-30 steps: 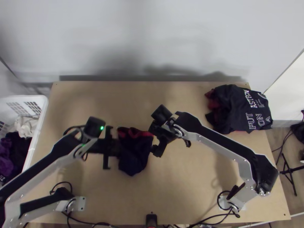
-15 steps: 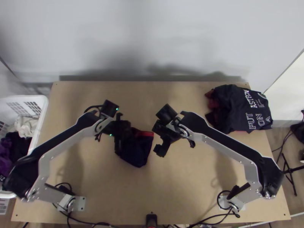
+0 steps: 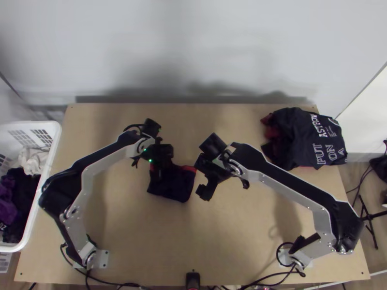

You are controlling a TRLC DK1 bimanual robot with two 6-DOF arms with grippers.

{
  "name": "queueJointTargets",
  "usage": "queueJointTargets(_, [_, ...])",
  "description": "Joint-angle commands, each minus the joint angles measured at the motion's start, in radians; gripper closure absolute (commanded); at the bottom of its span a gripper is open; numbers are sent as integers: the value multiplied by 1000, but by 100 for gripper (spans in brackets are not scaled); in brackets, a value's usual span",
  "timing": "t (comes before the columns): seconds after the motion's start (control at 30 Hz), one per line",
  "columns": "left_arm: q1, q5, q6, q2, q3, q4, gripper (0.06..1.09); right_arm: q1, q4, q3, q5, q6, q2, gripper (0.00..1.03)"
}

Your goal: Fold the t-shirt

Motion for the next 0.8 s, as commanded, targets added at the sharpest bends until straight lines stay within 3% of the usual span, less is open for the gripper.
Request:
queueJointTargets(0.0, [2, -30, -11, 74, 37, -9, 16, 2, 4, -11, -7, 0, -6, 5])
queueJointTargets(0.03, [4, -34, -16, 72, 37, -9, 10, 1, 4, -12, -7, 0, -7, 5])
queueJointTargets(0.37, [85, -34, -39, -18, 75, -15, 10, 1, 20, -46, -11, -3, -24, 5])
queueJointTargets(0.77, [114, -7, -45, -190, 93, -132, 10, -1, 29, -54, -16, -3, -35, 5])
